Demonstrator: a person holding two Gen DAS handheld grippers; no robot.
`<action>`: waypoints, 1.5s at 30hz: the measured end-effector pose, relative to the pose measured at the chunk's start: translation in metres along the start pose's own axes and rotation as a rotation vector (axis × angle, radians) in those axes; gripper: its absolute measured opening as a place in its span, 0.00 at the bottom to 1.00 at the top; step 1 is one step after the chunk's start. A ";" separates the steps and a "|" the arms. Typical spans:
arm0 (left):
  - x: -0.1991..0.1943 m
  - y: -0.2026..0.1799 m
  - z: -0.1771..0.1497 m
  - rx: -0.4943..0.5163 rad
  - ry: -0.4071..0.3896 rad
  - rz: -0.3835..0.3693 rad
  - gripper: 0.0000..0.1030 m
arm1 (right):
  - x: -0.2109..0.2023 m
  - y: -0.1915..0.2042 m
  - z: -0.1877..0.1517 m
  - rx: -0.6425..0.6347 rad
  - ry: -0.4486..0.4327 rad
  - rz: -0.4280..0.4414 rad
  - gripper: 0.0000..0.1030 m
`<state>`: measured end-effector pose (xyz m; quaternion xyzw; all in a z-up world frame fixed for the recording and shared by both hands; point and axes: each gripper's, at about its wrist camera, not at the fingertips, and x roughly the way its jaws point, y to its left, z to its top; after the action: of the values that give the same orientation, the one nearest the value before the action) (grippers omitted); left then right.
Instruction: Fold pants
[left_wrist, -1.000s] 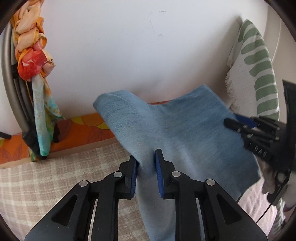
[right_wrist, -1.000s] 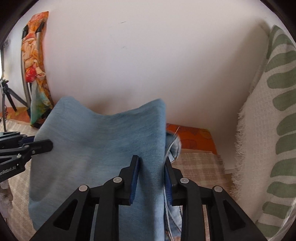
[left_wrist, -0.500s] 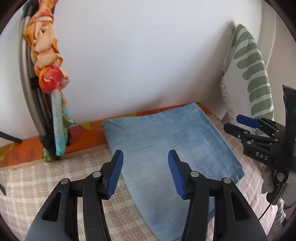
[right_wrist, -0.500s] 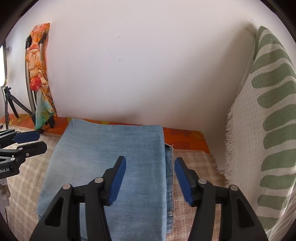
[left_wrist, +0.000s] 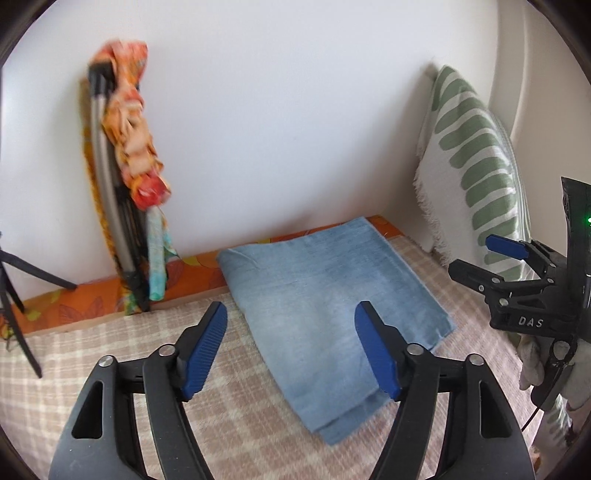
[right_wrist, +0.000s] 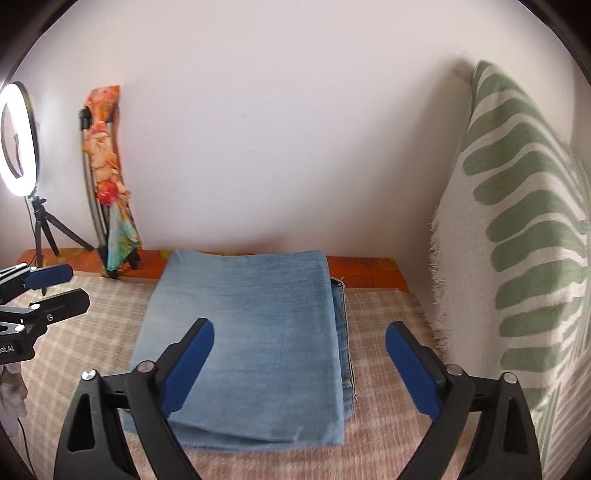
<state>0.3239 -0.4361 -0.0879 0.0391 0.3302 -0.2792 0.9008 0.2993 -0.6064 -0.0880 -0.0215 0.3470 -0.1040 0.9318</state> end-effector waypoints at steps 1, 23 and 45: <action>-0.007 -0.001 -0.001 0.000 -0.007 -0.001 0.70 | -0.010 0.003 0.000 -0.005 -0.013 -0.005 0.99; -0.182 0.008 -0.083 -0.029 -0.061 -0.021 0.78 | -0.185 0.066 -0.052 0.042 -0.123 0.011 1.00; -0.251 0.026 -0.171 -0.041 -0.031 0.029 0.78 | -0.270 0.137 -0.137 0.106 -0.149 0.074 1.00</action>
<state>0.0825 -0.2504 -0.0697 0.0212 0.3214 -0.2599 0.9103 0.0356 -0.4115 -0.0346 0.0330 0.2712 -0.0858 0.9581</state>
